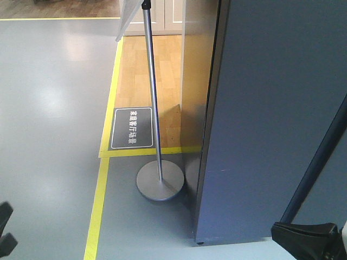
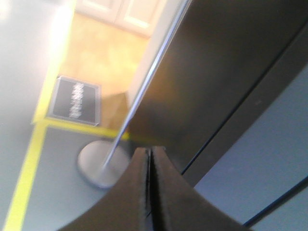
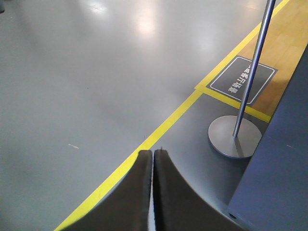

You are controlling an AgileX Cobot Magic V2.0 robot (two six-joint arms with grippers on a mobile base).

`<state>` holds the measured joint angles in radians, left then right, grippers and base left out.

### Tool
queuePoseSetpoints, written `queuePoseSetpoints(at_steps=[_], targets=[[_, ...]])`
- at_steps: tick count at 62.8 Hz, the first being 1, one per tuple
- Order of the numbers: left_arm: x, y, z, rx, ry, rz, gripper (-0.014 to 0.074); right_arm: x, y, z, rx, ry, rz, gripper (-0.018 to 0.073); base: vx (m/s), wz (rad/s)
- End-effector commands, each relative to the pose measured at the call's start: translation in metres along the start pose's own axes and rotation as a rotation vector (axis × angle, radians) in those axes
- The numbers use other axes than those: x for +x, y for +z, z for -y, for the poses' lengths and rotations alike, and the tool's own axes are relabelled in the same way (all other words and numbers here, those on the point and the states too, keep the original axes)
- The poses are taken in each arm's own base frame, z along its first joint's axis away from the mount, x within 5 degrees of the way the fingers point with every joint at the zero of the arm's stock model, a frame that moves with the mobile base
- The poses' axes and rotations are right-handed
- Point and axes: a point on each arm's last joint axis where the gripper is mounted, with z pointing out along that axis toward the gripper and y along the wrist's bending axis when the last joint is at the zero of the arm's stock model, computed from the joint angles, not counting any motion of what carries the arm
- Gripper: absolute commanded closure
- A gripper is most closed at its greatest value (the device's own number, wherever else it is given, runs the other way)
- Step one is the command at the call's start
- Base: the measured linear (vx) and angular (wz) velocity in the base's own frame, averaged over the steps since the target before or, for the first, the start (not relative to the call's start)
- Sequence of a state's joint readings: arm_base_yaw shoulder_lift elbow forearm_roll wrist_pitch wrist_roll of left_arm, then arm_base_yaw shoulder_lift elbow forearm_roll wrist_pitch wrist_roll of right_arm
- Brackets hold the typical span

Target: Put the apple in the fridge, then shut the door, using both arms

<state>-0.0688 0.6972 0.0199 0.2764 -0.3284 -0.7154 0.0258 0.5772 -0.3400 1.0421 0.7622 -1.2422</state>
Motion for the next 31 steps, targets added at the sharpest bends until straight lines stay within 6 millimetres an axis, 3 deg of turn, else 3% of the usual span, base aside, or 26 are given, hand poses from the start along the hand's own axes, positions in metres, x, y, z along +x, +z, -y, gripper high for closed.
queuePoseSetpoints(at_steps=[1, 20, 31], targets=[[0.010, -0.008, -0.006, -0.031, -0.002, -0.015, 0.0604, -0.011, -0.003, 0.001, 0.013, 0.006, 0.052, 0.0563, 0.00, 0.00], [0.001, -0.032, -0.004, -0.015, 0.341, 0.158, 0.0604, -0.011, -0.003, 0.001, 0.012, 0.006, 0.051, 0.0563, 0.00, 0.00], [0.000, -0.043, -0.005, -0.031, 0.398, 0.230, 0.0603, -0.011, -0.003, 0.001, 0.012, 0.006, 0.051, 0.0563, 0.00, 0.00]])
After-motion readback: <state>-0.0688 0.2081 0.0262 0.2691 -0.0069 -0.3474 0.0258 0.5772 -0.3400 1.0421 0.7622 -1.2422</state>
